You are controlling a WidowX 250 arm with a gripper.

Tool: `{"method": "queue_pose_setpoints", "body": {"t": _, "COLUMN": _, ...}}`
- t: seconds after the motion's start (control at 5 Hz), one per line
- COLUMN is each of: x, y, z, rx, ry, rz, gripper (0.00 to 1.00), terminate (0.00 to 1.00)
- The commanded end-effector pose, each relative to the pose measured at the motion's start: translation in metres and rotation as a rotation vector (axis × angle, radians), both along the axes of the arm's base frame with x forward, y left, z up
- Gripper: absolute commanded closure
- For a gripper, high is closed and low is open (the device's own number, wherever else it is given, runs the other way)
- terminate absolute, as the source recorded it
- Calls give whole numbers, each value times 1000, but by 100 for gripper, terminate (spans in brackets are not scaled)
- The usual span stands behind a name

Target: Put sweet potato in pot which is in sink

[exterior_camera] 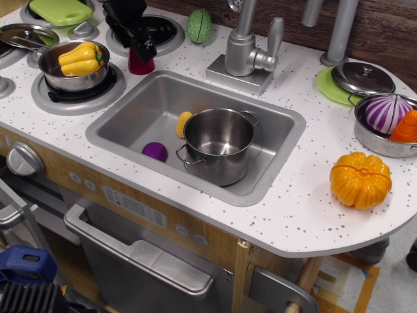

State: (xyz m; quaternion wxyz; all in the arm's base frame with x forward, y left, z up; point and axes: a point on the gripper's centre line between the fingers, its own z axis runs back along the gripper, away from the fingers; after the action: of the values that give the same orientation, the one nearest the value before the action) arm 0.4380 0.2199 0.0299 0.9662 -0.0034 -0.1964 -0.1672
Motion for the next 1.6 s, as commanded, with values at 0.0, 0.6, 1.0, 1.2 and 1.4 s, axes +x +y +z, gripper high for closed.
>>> {"method": "queue_pose_setpoints", "body": {"t": 0.0, "x": 11, "y": 5, "z": 19, "rx": 10, "ry": -80, "rz": -15, "gripper": 0, "terminate": 0}}
{"method": "queue_pose_setpoints", "body": {"t": 0.6, "x": 12, "y": 1, "z": 17, "rx": 21, "ry": -107, "rz": 0, "gripper": 100, "terminate": 0}}
{"method": "queue_pose_setpoints", "body": {"t": 1.0, "x": 16, "y": -17, "z": 50, "rx": 144, "ry": -86, "rz": 2, "gripper": 100, "terminate": 0}}
{"method": "queue_pose_setpoints", "body": {"t": 1.2, "x": 13, "y": -26, "z": 62, "rx": 176, "ry": -84, "rz": 28, "gripper": 100, "terminate": 0}}
{"method": "queue_pose_setpoints", "body": {"t": 1.4, "x": 4, "y": -45, "z": 72, "rx": 182, "ry": -78, "rz": 99, "gripper": 100, "terminate": 0}}
